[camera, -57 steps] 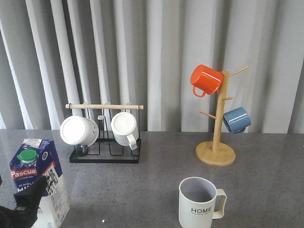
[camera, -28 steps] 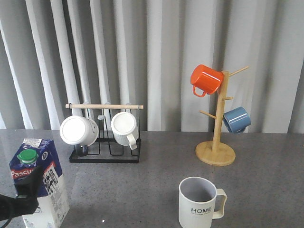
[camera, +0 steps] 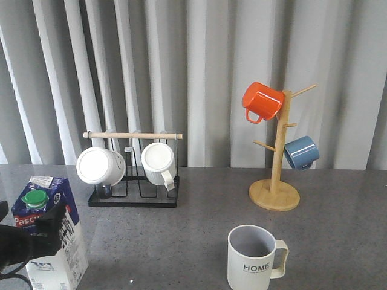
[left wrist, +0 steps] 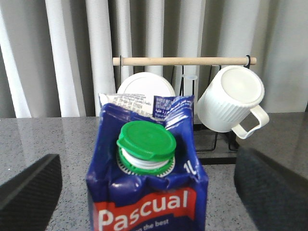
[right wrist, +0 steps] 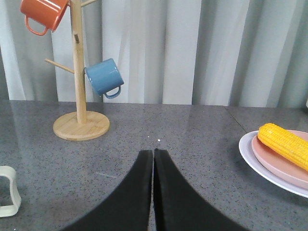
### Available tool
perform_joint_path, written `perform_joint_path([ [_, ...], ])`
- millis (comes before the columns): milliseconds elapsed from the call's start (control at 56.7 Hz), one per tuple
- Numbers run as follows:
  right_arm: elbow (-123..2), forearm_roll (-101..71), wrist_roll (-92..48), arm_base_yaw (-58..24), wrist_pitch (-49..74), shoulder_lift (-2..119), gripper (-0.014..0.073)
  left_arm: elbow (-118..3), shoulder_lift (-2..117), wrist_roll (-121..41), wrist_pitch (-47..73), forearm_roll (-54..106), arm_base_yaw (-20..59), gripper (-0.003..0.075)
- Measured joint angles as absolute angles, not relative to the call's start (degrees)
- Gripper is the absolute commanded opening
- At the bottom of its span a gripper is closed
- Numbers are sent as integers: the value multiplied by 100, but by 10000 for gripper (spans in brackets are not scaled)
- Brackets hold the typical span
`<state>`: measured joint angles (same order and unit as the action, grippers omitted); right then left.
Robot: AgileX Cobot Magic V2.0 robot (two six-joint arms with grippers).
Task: Place milk next to cup
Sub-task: 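Reach the left gripper to the milk carton and grasp it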
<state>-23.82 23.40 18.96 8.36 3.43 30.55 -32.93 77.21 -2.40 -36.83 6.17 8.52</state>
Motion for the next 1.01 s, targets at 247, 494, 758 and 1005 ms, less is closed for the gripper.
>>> perform_joint_path([
  [247, -2382, 2340, 1896, 836, 343, 3055, -3, -3318, 7944, -221, -3832, 591, 722, 711],
  [494, -2382, 2340, 1896, 836, 343, 3055, -3, -3408, 8225, 85, -3955, 357, 716, 691],
  [758, -2382, 2340, 1896, 836, 343, 3055, -3, -3716, 8473, 228, -3936, 84, 661, 472],
  [1005, -2382, 2340, 1896, 836, 343, 3055, -3, -3747, 8503, 496, -3907, 0, 661, 254],
])
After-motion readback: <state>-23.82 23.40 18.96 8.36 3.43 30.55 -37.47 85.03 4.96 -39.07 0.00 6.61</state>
